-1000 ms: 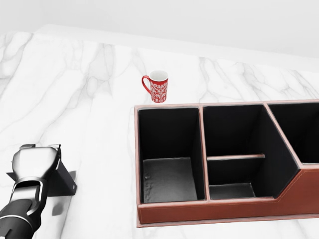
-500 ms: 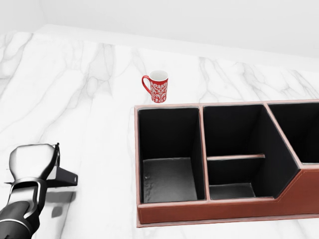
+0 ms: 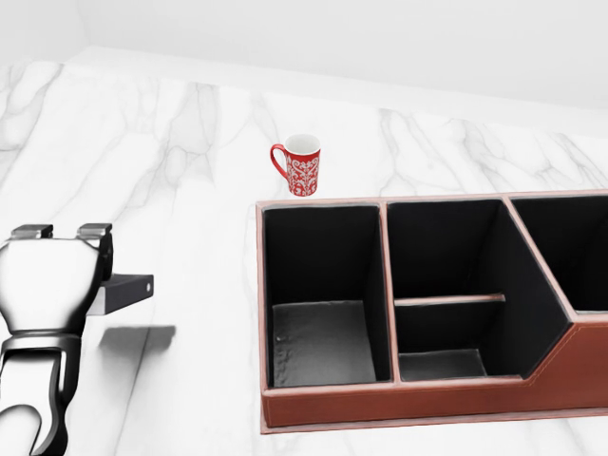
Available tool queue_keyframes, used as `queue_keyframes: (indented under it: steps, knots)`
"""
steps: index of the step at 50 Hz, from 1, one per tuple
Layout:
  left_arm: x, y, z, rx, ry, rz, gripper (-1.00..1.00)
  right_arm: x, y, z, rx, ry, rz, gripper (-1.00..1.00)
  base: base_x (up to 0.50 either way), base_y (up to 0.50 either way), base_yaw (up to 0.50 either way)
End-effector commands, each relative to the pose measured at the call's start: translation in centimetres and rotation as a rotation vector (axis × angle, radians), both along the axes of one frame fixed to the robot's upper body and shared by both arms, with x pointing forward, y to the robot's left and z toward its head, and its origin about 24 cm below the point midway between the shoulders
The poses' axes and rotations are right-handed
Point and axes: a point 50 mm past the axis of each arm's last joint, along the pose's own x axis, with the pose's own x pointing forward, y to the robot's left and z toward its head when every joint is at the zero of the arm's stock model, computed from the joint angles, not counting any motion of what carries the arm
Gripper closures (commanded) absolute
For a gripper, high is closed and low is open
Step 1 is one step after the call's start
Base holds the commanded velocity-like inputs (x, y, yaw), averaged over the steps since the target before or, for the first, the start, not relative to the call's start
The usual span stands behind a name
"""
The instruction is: Pick up the book and place it in the left compartment of the caddy.
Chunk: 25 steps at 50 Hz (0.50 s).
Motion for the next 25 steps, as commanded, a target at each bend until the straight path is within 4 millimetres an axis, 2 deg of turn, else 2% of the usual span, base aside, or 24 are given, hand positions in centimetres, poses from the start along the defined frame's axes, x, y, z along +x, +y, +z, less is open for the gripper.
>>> queue_keyframes:
  steps: [1, 13, 25]
  knots:
    - [-3.9, -1.1, 5.5, 0.044, -0.253, -0.016, 1.0, 0.0, 0.1, 0.2, -0.002, 0.0, 0.001, -1.0, 0.0, 0.0, 0.0]
    - [-6.7, -2.3, 8.4, 0.003, -0.335, -0.042, 1.0, 0.0, 0.0, 0.1, -0.005, -0.002, 0.001, -1.0, 0.0, 0.0, 0.0]
    - [-8.9, -4.4, 9.9, 0.002, -0.371, -0.112, 1.0, -0.1, 0.1, 0.2, -0.008, -0.001, 0.004, -1.0, 0.0, 0.0, 0.0]
